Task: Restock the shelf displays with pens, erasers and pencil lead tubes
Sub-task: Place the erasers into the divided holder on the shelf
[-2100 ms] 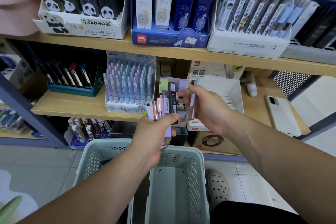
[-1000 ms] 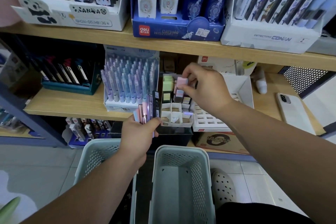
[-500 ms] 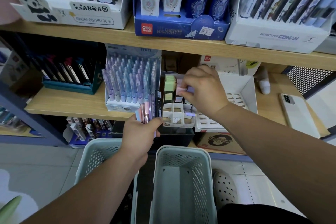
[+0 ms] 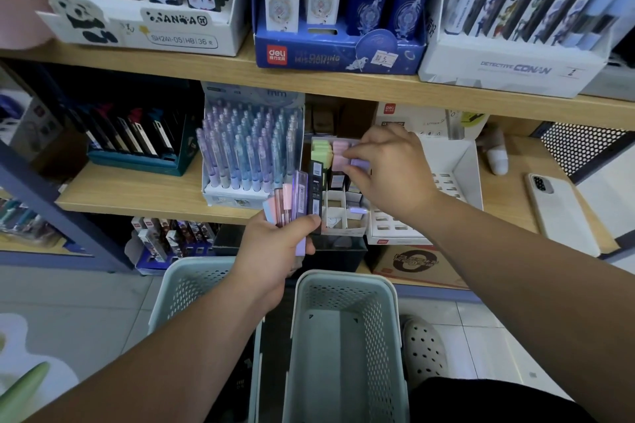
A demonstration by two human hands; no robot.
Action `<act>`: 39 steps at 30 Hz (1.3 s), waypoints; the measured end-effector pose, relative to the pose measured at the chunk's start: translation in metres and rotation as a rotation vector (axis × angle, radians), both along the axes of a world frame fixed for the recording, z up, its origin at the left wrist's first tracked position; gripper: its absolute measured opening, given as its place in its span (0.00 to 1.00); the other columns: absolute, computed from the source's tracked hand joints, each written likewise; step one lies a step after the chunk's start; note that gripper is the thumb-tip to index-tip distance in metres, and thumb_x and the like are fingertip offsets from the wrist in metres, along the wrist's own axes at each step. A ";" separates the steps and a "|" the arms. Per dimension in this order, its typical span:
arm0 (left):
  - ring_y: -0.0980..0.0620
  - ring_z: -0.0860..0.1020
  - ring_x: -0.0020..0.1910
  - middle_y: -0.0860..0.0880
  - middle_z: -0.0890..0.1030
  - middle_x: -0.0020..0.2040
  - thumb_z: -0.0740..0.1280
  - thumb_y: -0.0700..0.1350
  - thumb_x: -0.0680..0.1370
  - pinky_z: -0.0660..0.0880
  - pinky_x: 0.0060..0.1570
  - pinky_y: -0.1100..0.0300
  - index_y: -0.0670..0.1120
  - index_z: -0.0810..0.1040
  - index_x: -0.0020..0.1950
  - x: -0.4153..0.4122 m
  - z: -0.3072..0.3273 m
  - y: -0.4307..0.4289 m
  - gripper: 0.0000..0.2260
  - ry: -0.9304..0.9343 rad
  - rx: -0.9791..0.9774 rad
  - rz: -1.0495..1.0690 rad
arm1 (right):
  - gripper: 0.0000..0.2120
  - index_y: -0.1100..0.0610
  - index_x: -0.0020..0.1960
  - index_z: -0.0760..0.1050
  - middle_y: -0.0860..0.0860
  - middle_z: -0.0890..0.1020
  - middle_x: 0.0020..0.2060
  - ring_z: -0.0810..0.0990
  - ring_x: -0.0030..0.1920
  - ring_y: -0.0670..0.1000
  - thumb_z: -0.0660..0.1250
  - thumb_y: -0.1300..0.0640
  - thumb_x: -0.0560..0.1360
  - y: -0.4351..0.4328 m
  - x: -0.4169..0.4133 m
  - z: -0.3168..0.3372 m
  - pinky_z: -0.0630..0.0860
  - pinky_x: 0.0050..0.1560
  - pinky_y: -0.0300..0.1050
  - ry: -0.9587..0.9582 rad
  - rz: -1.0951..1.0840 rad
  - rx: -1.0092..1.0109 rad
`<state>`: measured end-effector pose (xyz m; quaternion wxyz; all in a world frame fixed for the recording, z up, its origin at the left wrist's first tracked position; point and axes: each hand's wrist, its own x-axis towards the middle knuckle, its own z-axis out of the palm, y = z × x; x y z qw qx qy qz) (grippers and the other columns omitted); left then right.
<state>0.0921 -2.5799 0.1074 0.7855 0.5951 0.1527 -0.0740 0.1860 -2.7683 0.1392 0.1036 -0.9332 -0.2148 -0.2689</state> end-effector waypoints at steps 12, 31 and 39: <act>0.53 0.72 0.26 0.34 0.82 0.49 0.73 0.44 0.68 0.65 0.21 0.67 0.37 0.79 0.58 -0.005 0.022 -0.005 0.21 -0.049 -0.101 -0.173 | 0.09 0.58 0.57 0.78 0.53 0.84 0.37 0.75 0.26 0.46 0.71 0.58 0.78 0.031 -0.049 0.049 0.70 0.26 0.37 0.969 0.145 0.913; 0.52 0.70 0.25 0.44 0.81 0.41 0.73 0.45 0.72 0.63 0.22 0.64 0.40 0.80 0.59 0.000 0.020 -0.022 0.17 0.079 -0.197 -0.139 | 0.05 0.55 0.53 0.74 0.55 0.84 0.44 0.81 0.33 0.49 0.69 0.60 0.80 -0.085 -0.028 0.029 0.75 0.33 0.42 0.700 -0.296 1.101; 0.52 0.71 0.25 0.45 0.80 0.39 0.72 0.45 0.76 0.62 0.23 0.64 0.42 0.81 0.54 0.009 0.016 -0.043 0.10 0.073 -0.077 -0.050 | 0.07 0.56 0.49 0.75 0.56 0.83 0.38 0.82 0.32 0.51 0.70 0.66 0.77 -0.079 -0.023 0.024 0.82 0.38 0.46 0.741 -0.121 1.253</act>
